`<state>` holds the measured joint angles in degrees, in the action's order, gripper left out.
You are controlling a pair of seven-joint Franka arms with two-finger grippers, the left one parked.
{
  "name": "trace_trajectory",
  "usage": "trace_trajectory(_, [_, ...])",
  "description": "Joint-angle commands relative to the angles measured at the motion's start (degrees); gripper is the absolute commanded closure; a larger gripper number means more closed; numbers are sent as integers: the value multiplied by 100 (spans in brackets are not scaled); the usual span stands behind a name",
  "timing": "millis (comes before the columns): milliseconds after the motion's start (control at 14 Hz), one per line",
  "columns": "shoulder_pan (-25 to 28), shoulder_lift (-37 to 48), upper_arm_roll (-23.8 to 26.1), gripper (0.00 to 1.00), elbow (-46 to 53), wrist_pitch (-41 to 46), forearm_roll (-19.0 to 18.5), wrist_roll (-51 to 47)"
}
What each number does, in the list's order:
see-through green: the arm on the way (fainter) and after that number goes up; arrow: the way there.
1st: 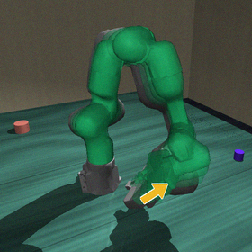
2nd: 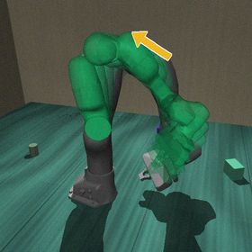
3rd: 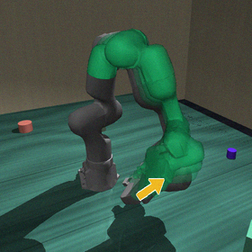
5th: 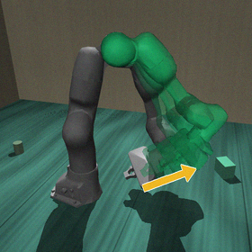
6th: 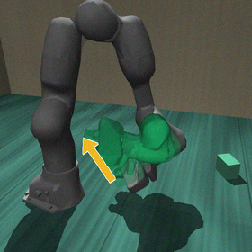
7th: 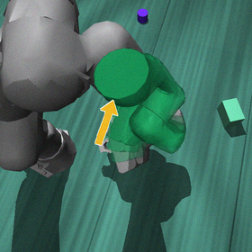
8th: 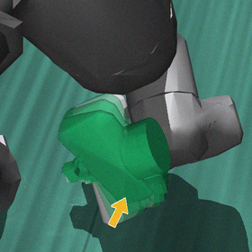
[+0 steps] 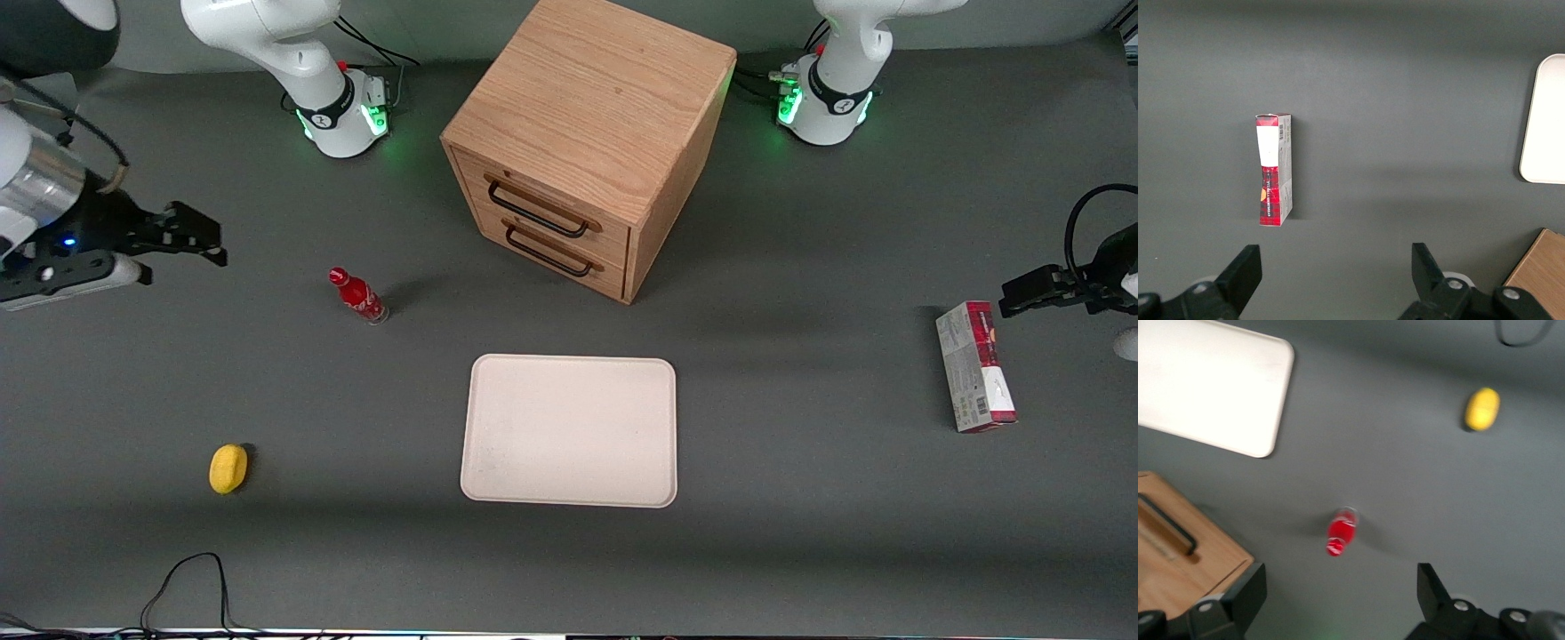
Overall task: Open upper drawer
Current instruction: 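Move the right gripper toward the upper drawer's black handle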
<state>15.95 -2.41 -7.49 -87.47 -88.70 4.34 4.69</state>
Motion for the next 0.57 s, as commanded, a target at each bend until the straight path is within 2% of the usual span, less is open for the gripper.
trace_trajectory(0, [136,-207,-42,0,222,125,574,120])
trace_trajectory(71, [214,-285,-42,0,256,125,776,120])
trace_trajectory(143, [302,-338,-33,0,256,125,822,120])
trace_trajectory(500, [1198,-857,-42,0,643,125,805,102])
